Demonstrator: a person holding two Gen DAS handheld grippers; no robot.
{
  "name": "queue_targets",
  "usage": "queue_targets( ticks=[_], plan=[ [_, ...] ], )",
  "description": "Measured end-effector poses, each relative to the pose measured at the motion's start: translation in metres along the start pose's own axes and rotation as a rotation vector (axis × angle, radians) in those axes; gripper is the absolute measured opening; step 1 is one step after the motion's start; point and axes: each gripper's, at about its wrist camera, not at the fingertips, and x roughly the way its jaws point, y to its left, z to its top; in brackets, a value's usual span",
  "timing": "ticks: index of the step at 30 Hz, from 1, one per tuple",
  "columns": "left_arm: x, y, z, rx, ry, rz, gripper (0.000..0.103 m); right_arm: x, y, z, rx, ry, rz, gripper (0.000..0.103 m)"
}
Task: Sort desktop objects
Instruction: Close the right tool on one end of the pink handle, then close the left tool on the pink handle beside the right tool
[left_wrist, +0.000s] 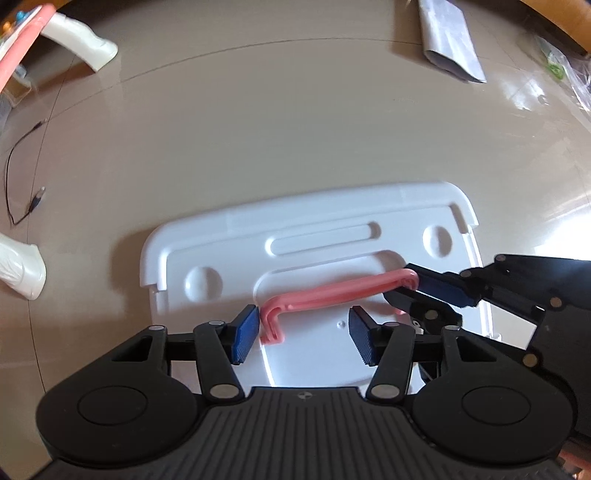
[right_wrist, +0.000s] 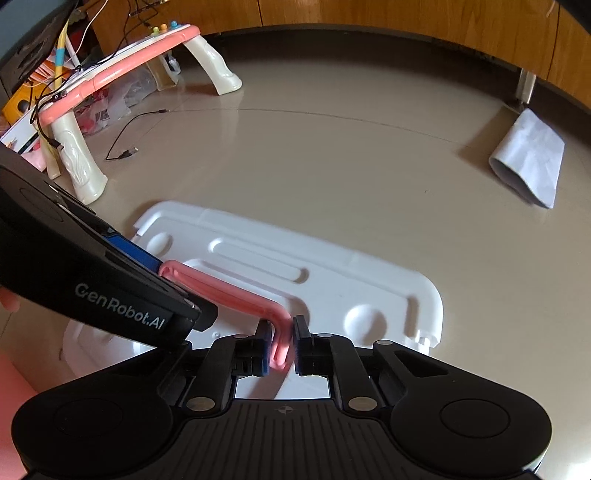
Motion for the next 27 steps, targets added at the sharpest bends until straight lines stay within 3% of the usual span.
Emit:
queue_targets(
  ticks=[16, 21, 27],
  plan=[
    [-0.024, -0.062, 0.000, 0.231, -0.187, -0.030, 0.062, -0.034, -0.056, -0.015, 0.036, -0.057, 0.015, 0.010],
    [-0.024, -0.078, -0.003, 0.319, -0.184, -0.031, 0.063, -0.039, -0.062, -0.024, 0.005, -0.038, 0.044, 0.010],
    [-0.023, -0.097, 0.000, 0.471, -0.149, 0.037, 0.063, -0.035, -0.068, -0.032, 0.012, -0.014, 0.058, 0.010]
  ],
)
